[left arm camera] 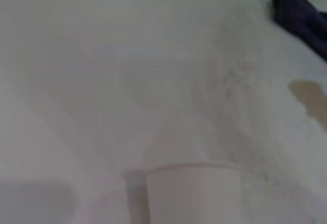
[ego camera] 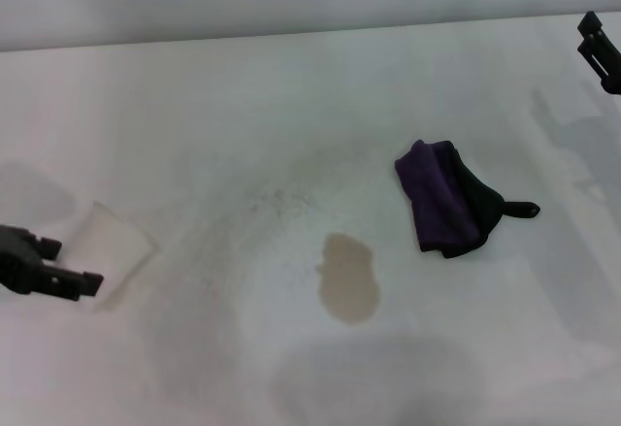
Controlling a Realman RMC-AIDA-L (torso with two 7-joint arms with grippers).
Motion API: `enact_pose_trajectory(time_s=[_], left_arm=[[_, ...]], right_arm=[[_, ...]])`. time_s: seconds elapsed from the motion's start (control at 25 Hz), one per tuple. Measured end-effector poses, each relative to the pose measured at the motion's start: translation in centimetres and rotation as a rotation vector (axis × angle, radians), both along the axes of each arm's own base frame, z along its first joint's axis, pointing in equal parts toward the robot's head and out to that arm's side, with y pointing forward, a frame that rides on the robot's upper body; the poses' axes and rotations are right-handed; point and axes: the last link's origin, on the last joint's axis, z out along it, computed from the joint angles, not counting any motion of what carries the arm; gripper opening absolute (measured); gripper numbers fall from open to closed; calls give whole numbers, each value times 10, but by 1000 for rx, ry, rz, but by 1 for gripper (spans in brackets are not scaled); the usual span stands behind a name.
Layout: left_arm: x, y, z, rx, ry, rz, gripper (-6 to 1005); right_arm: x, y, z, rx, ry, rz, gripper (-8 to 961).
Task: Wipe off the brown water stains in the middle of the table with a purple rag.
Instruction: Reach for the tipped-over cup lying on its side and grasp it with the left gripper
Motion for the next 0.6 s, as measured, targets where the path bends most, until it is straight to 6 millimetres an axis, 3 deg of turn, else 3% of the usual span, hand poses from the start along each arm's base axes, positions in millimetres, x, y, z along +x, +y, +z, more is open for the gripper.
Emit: enact_pose_trajectory(time_s=[0.6], left_arm=[[1,0,-21,33,-26,7,890]], right_arm=[[3,-5,1,-1,-5,-1,829]])
